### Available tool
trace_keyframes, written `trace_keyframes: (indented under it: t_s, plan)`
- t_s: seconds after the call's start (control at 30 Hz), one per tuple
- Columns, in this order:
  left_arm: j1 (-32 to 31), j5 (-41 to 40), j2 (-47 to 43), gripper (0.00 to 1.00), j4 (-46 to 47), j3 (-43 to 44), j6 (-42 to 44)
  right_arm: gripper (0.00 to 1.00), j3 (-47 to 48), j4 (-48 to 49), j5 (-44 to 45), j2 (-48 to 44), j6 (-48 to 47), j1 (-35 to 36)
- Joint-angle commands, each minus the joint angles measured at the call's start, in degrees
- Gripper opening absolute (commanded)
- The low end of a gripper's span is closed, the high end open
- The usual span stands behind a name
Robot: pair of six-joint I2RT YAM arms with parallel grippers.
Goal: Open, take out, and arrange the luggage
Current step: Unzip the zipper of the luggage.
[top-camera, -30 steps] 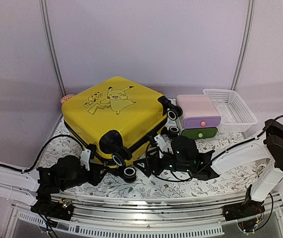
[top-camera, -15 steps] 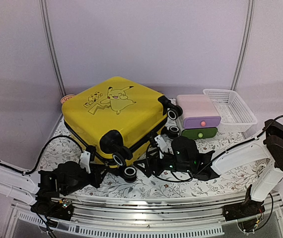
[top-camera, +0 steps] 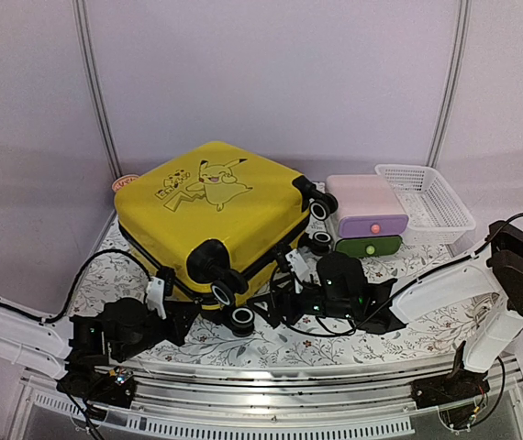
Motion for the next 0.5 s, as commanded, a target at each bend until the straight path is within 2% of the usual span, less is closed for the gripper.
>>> trace_keyframes:
  t_s: [0.0,0.2,0.47]
  plan:
    - [-0.03,-3.97,-2.88,0.08,8.37,1.98,0.12,0.89,-0.47,1.24,0.43,-0.94,0.34,0.40]
    - [-0.04,-4.68,-1.45,0.00,6.32,3.04,-0.80,0.89,-0.49,1.24,0.58,-0.91,0.36,0.42]
    - [1.48,-7.34,-4.91,0.00,-7.82,4.11,-6.52,0.89,-0.29,1.15,0.33,-0.67,0.26,0.41]
